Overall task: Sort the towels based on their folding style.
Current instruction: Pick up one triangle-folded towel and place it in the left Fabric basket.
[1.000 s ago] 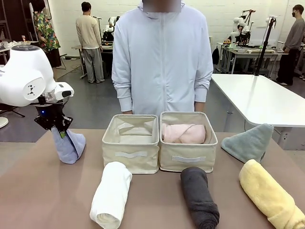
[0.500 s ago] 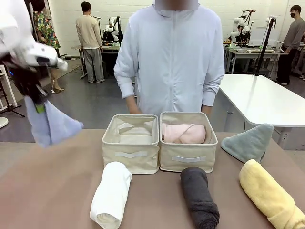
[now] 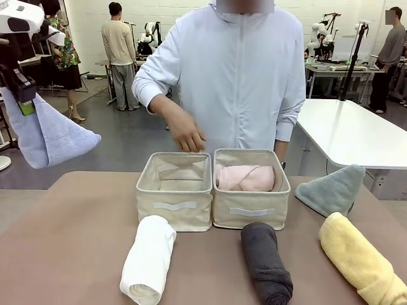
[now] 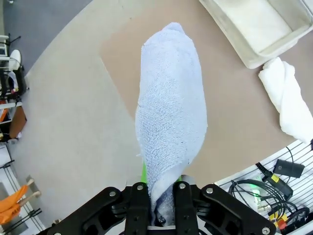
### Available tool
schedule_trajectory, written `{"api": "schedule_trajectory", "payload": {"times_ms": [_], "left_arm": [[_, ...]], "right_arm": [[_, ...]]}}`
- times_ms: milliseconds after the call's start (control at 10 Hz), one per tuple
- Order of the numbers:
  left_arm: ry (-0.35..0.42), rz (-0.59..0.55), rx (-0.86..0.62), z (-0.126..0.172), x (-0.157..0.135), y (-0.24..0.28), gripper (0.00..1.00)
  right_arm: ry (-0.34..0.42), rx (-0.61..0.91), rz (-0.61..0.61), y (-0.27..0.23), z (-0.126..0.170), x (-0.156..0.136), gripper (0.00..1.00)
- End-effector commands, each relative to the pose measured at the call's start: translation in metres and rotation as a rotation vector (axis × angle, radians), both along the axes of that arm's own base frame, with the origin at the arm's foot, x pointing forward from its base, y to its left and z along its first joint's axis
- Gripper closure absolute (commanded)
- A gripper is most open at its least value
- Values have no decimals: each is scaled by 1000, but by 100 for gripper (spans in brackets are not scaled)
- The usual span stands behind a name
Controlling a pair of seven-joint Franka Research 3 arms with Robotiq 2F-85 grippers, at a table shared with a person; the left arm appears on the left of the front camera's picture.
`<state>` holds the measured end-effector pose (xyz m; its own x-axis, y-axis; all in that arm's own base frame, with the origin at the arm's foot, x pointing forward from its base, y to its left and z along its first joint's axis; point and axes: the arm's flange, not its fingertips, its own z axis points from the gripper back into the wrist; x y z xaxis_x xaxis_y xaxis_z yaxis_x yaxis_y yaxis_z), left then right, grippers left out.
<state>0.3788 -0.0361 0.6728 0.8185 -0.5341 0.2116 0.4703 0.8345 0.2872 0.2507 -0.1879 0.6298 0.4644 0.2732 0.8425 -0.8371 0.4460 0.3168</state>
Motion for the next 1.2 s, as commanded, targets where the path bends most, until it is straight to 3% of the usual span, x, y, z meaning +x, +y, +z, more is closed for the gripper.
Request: {"api": "schedule_trajectory", "payload": {"times_ms": [0, 100, 200, 300, 500, 700, 1100], "left_arm": [[-1, -1, 7, -9, 4, -1, 100], [-1, -1, 7, -9, 4, -1, 100], [13, -3, 1, -6, 3, -1, 85], [34, -121, 116, -5, -12, -7, 85], [-12, -224, 165, 12, -87, 51, 85], [-42, -215, 174, 2, -130, 71, 85], [-21, -242, 137, -7, -117, 78, 85]], "right_arm": [[-20, 18, 12, 0, 3, 1, 0], [-20, 18, 12, 0, 3, 1, 0], [-20, 18, 12, 0, 3, 1, 0], [-20, 18, 12, 0, 3, 1, 0], [-20, 18, 12, 0, 3, 1, 0], [-20, 18, 12, 0, 3, 1, 0], [-20, 18, 12, 0, 3, 1, 0]]}}
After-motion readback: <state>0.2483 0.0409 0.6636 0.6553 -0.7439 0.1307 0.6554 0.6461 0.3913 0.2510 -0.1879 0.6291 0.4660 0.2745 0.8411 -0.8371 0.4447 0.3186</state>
